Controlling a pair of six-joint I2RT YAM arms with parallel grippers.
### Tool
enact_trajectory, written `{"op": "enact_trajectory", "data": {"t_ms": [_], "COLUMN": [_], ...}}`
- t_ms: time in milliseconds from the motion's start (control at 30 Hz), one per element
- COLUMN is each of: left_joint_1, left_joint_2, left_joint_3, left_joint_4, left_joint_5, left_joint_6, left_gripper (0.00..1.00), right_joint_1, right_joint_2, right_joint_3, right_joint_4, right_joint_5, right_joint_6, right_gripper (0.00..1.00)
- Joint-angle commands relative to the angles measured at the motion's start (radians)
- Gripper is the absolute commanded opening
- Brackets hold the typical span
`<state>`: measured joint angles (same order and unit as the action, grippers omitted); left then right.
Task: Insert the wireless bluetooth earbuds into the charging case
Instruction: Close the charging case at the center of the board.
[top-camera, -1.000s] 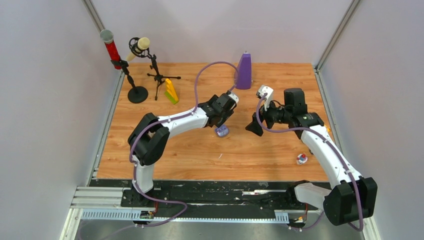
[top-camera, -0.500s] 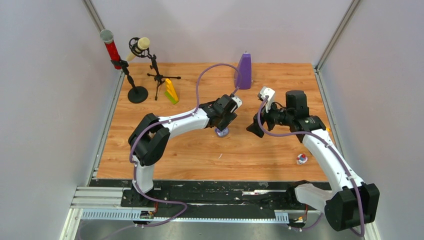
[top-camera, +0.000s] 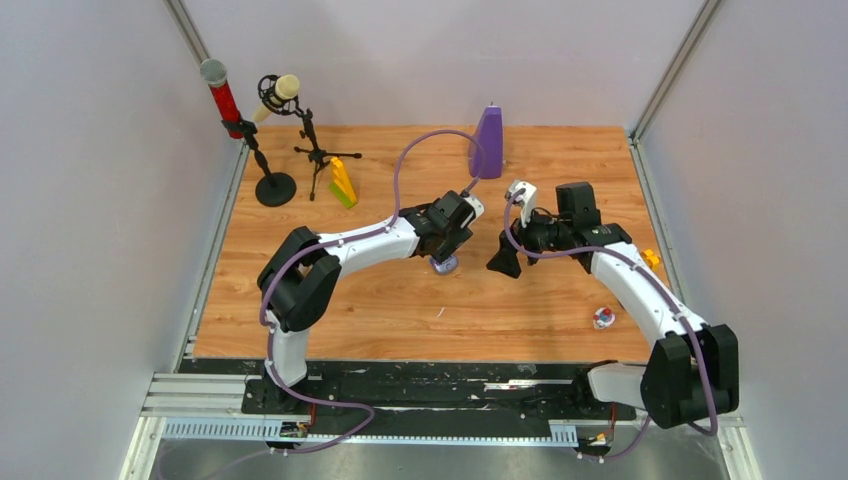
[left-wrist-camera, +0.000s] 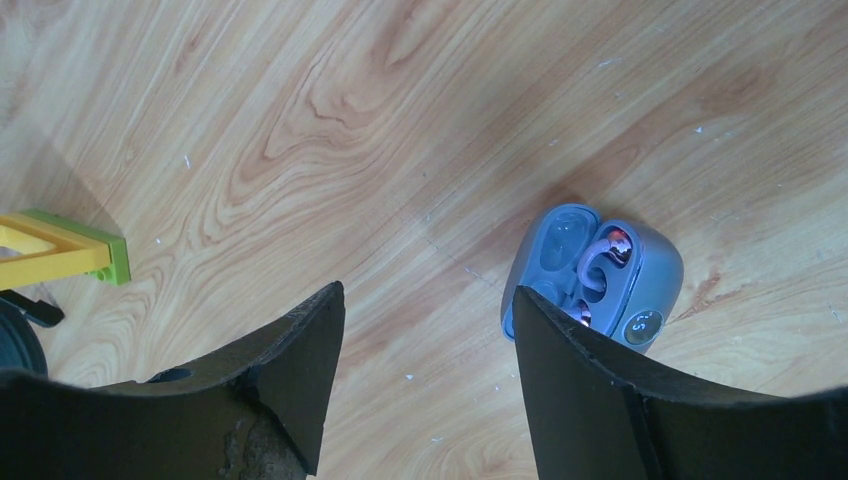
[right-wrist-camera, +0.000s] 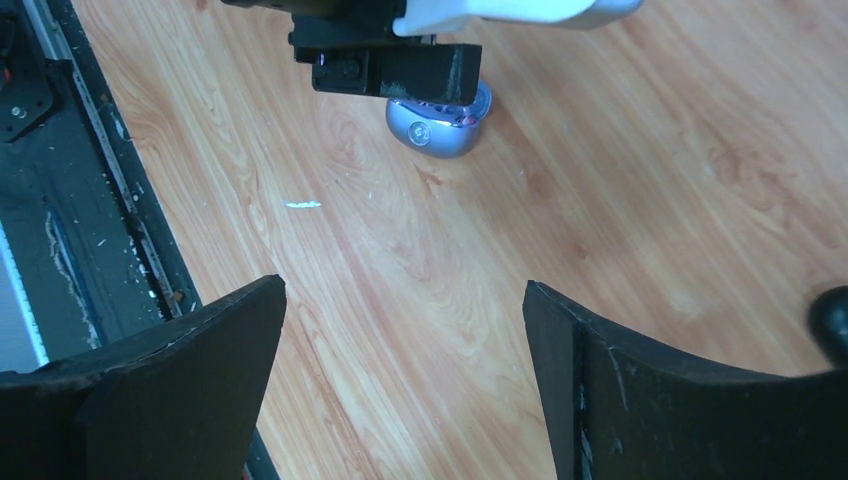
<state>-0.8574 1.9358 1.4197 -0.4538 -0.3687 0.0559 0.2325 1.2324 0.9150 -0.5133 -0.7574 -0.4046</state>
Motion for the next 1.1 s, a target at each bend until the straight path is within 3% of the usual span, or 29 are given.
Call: {"op": "enact_trajectory", "data": {"t_ms": [0, 400, 433, 533, 833, 1067], "left_joint_1": [-0.010, -0.013, -0.013, -0.013, -0.011, 0.063], "left_joint_2": [0.001, 0.023, 0.023, 0.023, 0.004, -0.040], "left_joint_3": [0.008, 0.006, 0.007, 0.008, 0.017, 0.013], "left_joint_4": [-0.008, -0.021, -0.022, -0.027, -0.029, -0.006], "left_joint_5": [0.002, 0.025, 0.026, 0.022, -0.005, 0.024], "left_joint_6": [0.014, 0.024, 0.025, 0.032, 0.026, -0.029], "left_gripper": [0.70, 0.69, 0.75, 0.69, 0.68, 0.69], "right_joint_1": [0.001, 0.039, 0.041, 0.041, 0.042, 0.050], "right_joint_2": [0.054, 0.183, 0.184, 0.193, 0.204, 0.244], "right_joint_3": [-0.005, 0.009, 0.008, 0.008, 0.008, 0.013], "right_joint_4": [0.068, 0.095, 0.096, 0.096, 0.095, 0.093], "right_joint_5": [-0.068, -0.081, -0.080, -0.076, -0.078, -0.075], "right_joint_6": [0.059, 0.127, 0.127, 0.130, 0.131, 0.135], "right_gripper": [0.90, 0.84, 0.84, 0.84, 0.83, 0.81]}}
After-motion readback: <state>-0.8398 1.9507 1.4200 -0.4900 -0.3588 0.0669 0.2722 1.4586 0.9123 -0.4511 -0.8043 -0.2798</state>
